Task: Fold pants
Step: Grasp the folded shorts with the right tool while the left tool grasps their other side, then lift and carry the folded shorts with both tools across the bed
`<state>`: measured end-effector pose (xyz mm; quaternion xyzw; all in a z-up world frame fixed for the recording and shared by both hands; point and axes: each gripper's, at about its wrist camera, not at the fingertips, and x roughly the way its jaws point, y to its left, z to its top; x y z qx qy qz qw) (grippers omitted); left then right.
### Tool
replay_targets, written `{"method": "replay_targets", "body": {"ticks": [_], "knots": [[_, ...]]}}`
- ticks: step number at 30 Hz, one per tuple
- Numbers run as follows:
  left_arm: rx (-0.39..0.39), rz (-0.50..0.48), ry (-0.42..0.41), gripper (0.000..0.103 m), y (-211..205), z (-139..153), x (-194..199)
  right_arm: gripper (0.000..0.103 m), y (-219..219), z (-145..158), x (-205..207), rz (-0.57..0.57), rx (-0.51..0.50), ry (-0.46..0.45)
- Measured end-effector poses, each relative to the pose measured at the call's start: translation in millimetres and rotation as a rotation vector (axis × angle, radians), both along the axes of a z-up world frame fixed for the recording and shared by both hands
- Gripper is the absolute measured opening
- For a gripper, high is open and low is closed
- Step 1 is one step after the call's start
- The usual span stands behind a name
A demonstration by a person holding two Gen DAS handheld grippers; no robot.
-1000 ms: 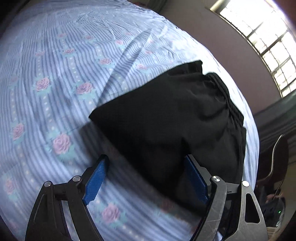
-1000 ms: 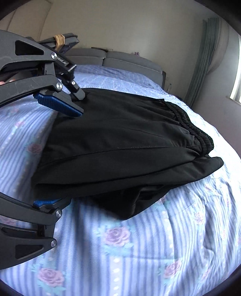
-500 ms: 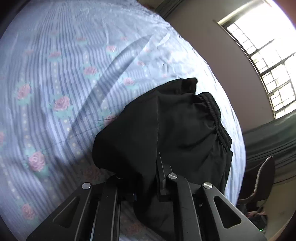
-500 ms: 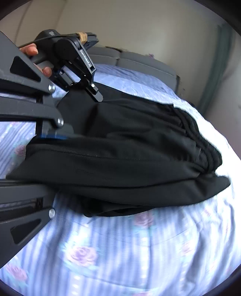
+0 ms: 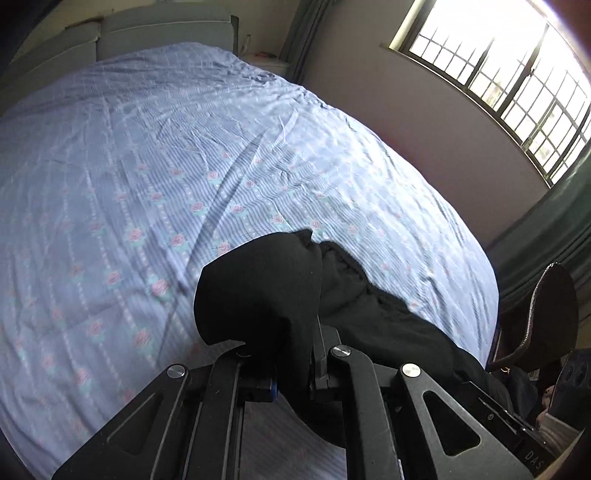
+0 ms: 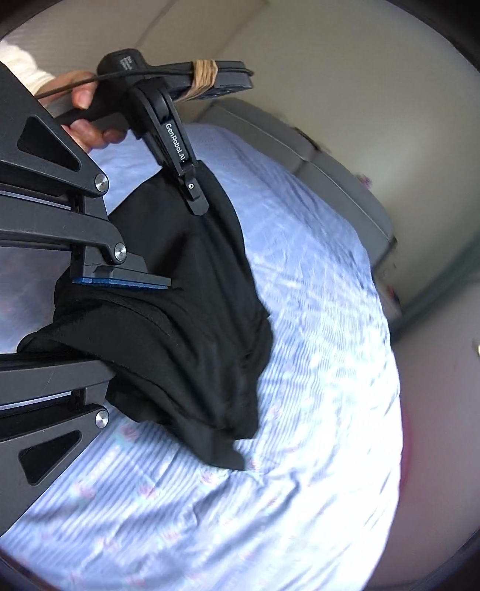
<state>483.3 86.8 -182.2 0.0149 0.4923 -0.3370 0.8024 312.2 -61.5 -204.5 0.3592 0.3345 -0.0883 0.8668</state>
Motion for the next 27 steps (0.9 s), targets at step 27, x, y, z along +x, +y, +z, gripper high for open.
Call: {"method": "replay_targets", "body": {"ticks": [27], "knots": [[-0.14,0.59,-0.102,0.011,313.8,170.3,-237.4,0.013,220.3,182.2,-107.6,0.759,-0.086,-0.114]]}}
